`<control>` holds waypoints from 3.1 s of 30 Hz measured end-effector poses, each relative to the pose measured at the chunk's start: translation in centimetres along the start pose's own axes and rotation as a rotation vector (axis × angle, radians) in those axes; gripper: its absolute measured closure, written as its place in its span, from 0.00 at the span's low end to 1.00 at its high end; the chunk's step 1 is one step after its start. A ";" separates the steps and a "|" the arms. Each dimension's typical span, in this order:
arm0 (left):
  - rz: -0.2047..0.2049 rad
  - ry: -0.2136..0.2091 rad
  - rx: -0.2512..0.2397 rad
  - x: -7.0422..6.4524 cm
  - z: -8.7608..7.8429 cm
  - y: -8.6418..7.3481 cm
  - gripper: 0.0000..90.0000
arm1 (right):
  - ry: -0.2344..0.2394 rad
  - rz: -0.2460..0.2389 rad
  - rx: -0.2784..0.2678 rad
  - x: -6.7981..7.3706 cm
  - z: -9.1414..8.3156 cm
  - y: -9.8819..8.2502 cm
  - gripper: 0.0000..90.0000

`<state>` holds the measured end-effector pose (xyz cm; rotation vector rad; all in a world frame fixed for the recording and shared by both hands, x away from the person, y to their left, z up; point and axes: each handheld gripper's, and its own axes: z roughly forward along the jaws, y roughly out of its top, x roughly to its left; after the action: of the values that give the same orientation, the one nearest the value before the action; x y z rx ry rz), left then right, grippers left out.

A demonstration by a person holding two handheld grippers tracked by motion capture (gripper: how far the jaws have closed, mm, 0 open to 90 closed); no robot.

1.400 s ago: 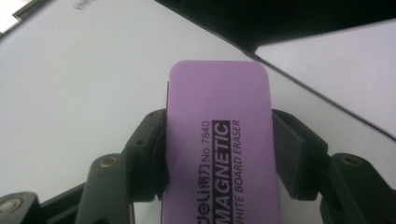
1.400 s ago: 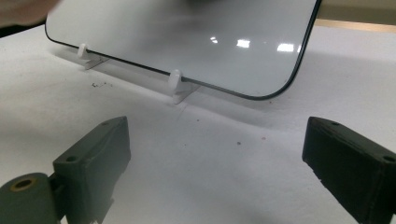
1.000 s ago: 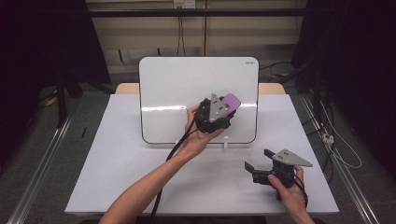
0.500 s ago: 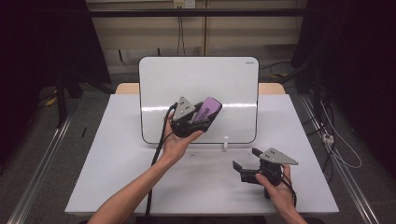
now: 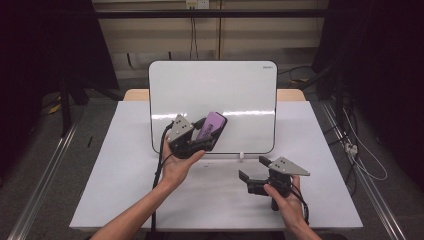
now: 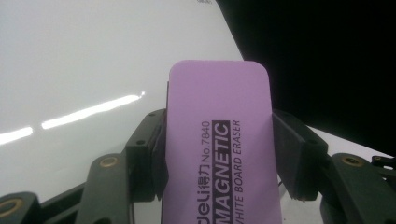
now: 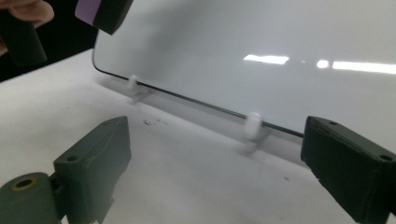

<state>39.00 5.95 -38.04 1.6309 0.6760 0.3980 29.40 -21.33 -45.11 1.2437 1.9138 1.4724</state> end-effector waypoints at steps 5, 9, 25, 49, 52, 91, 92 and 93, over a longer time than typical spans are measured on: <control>-0.011 0.015 -0.010 0.2 -1.4 -0.3 0.46 | 0.026 0.030 -0.032 1.0 0.8 0.3 0.08; -0.035 0.044 -0.019 0.5 -2.4 -0.6 0.46 | 0.047 0.055 -0.051 1.8 1.3 0.7 0.07; -0.093 0.069 -0.038 1.4 -3.2 -1.4 0.46 | 0.150 0.138 -0.179 4.9 4.7 2.6 0.06; -0.077 0.052 -0.015 -0.2 -2.0 -2.7 0.46 | 0.220 0.336 -0.168 6.3 7.1 1.7 0.49; -0.075 0.046 -0.009 -0.3 -1.9 -2.9 0.46 | 0.207 0.331 -0.182 6.3 7.1 1.7 0.53; -0.029 0.047 0.123 0.5 -2.7 -1.0 0.04 | 0.164 0.179 -0.162 3.5 5.6 1.7 0.75; -0.033 0.047 0.126 0.5 -2.7 -1.0 0.04 | 0.155 0.163 -0.160 3.3 5.4 1.8 0.75; -0.021 0.051 0.136 0.5 -2.8 -0.9 0.05 | 0.146 0.145 -0.159 3.1 5.2 1.8 0.75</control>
<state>37.52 8.47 -38.46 1.7456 0.7722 0.3864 32.52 -15.80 -44.70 1.2551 1.7861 1.7969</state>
